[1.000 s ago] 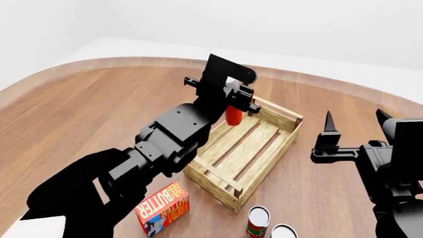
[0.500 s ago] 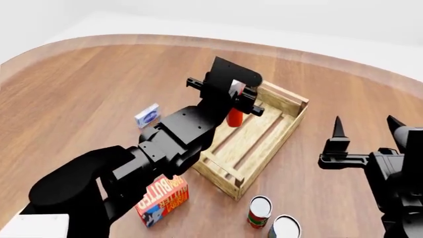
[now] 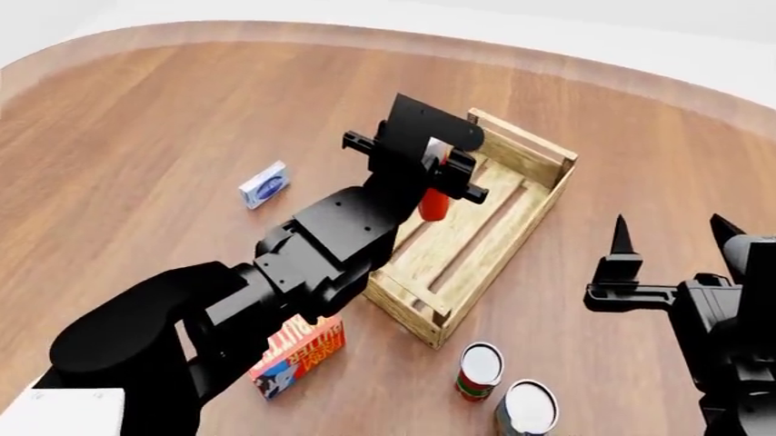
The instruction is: Pick up the ketchup, and put it in the wooden tray.
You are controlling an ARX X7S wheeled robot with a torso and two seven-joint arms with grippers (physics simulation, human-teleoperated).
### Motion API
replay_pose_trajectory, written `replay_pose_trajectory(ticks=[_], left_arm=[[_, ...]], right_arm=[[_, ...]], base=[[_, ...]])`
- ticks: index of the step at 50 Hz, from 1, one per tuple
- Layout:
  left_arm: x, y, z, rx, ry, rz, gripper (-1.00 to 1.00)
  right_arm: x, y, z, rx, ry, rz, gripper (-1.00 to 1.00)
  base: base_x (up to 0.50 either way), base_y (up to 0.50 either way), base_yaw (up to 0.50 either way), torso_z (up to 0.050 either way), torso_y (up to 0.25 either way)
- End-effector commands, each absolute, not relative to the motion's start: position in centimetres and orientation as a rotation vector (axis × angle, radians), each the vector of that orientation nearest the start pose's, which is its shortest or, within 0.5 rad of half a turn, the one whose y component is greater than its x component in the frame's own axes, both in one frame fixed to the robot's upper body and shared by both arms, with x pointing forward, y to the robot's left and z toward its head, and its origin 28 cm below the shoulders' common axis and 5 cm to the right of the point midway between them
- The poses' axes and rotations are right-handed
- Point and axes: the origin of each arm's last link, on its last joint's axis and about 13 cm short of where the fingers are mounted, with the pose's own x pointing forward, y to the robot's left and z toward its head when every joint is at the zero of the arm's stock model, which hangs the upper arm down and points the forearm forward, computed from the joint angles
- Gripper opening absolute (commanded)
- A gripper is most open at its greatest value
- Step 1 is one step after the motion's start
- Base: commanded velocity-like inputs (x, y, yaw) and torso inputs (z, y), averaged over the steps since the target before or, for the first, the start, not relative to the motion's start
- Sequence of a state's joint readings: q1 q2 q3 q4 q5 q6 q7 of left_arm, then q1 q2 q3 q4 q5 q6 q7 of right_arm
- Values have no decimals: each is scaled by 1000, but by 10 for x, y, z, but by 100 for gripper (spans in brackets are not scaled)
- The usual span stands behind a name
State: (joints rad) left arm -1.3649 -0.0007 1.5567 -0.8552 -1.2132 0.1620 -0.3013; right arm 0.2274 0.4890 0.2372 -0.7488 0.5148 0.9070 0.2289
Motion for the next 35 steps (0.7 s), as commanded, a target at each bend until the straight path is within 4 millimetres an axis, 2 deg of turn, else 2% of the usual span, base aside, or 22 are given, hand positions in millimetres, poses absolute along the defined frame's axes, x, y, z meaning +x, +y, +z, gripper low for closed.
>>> replay_pose_trajectory(ticks=[1, 35], left_arm=[[395, 81, 193, 174, -145, -452, -100], [393, 79, 191, 198, -152, -460, -100]], right_arm=[[202, -184, 178, -125, -99, -132, 100], [201, -186, 178, -126, -97, -139, 100]], base=[[0, 0, 0, 0, -100], [0, 0, 0, 0, -100]])
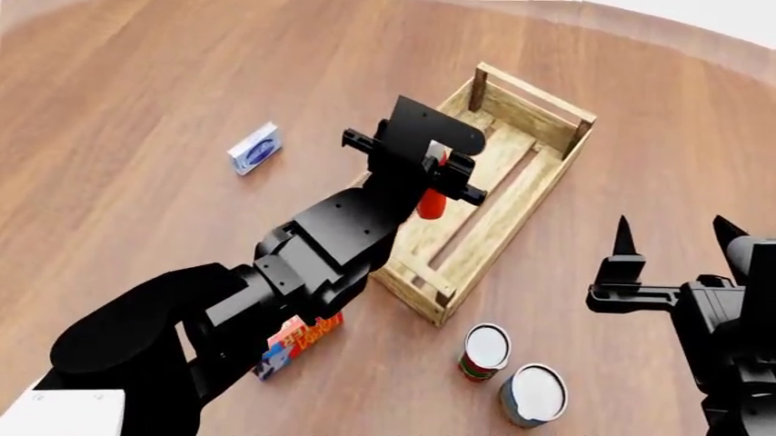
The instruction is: Pick up the ketchup, and put it in the wooden tray.
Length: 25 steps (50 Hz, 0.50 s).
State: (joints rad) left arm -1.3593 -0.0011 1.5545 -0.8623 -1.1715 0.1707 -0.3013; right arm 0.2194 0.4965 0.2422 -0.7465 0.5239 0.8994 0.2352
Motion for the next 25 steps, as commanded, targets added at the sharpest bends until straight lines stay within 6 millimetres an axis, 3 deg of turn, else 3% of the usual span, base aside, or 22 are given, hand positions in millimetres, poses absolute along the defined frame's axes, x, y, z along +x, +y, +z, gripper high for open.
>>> replay_pose_trajectory(ticks=[1, 25], left_arm=[[393, 79, 191, 198, -152, -461, -100], [393, 80, 191, 212, -158, -460, -100]], right_arm=[[201, -186, 178, -127, -97, -139, 100], [201, -185, 178, -128, -98, -147, 100]], base=[[0, 0, 0, 0, -100], [0, 0, 0, 0, -60]])
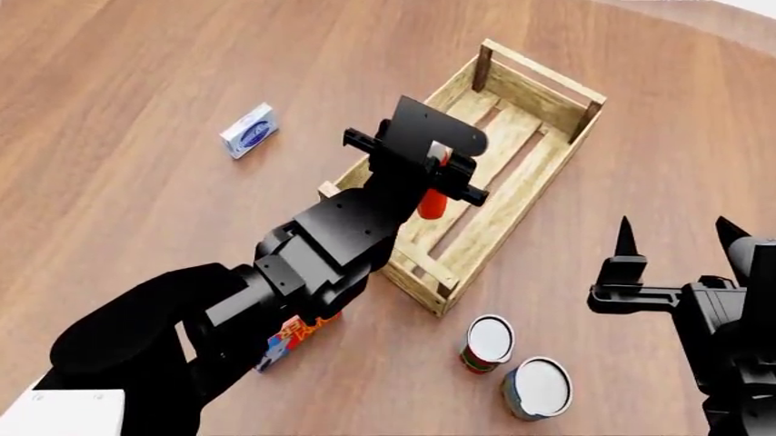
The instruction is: Pick up the ketchup, and put it in the wooden tray.
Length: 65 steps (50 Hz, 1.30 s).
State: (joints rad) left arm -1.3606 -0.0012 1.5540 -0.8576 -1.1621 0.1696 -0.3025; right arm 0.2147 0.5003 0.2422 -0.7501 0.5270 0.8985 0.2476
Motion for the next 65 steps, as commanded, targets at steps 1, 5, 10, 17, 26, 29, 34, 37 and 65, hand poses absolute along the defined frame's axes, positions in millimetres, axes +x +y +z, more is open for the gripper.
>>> replay_pose_trajectory(ticks=[1, 5, 10, 17, 26, 29, 34, 37, 65], left_arm=[[393, 80, 190, 214, -158, -459, -100], [393, 79, 188, 228, -164, -457, -100], [391, 79, 184, 265, -169, -456, -100], [389, 77, 179, 287, -168, -461, -100], [388, 77, 175, 299, -165, -462, -100], [387, 77, 175, 299, -162, -465, -100], [387, 77, 174, 302, -165, -458, -100], [387, 77, 172, 304, -164, -458, -100], [387, 79, 170, 299, -152, -446, -100]], right_arm=[[201, -185, 178, -128, -98, -147, 100], [200, -186, 177, -126, -99, -149, 100], [198, -186, 176, -123, -99, -155, 100], [195, -187, 174, -119, -99, -164, 100], [194, -188, 173, -116, -97, -172, 100], [194, -189, 173, -117, -96, -173, 100], [194, -189, 173, -117, -95, -174, 100], [193, -189, 172, -116, -93, -177, 100], [191, -188, 173, -119, -92, -180, 100]], base=[[0, 0, 0, 0, 0], [0, 0, 0, 0, 0], [0, 0, 0, 0, 0], [0, 0, 0, 0, 0], [0, 0, 0, 0, 0], [0, 0, 0, 0, 0], [0, 0, 0, 0, 0], [0, 0, 0, 0, 0], [0, 0, 0, 0, 0]])
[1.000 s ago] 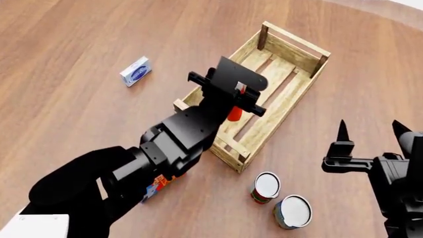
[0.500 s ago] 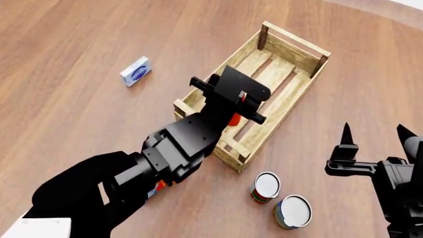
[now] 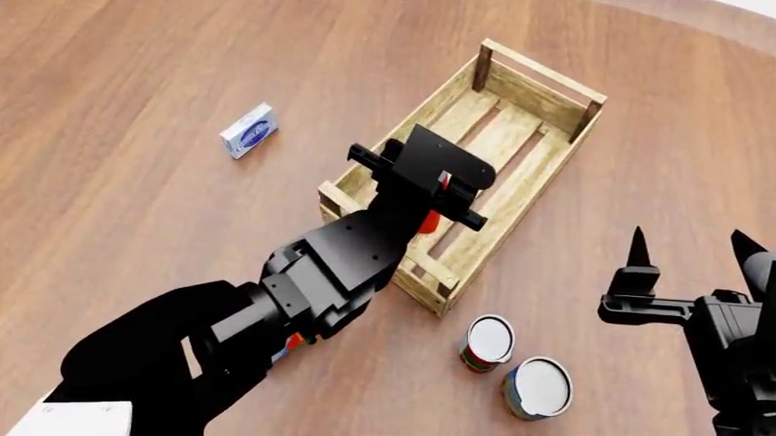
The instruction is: Pick up the ketchup, and put it in the wooden tray.
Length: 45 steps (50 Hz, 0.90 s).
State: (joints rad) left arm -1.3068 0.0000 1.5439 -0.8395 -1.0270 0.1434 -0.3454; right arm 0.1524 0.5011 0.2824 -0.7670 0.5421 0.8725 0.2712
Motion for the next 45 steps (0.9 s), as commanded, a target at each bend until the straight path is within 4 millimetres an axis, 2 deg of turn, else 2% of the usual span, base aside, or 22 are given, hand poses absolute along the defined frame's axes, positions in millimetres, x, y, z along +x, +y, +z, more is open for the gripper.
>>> replay_pose_trajectory(ticks=[1, 2, 33, 45], left_arm=[[387, 79, 170, 298, -153, -445, -100], [387, 79, 170, 298, -154, -445, 100], [387, 78, 170, 294, -159, -463, 100], [387, 78, 170, 289, -158, -459, 100]], right_arm=[[191, -188, 173, -119, -93, -180, 100], [191, -188, 173, -120, -92, -180, 100], [194, -185, 174, -118, -97, -169, 100], [193, -182, 179, -125, -106, -162, 100]], base=[[0, 0, 0, 0, 0], [0, 0, 0, 0, 0], [0, 0, 0, 0, 0], [0, 0, 0, -24, 221]])
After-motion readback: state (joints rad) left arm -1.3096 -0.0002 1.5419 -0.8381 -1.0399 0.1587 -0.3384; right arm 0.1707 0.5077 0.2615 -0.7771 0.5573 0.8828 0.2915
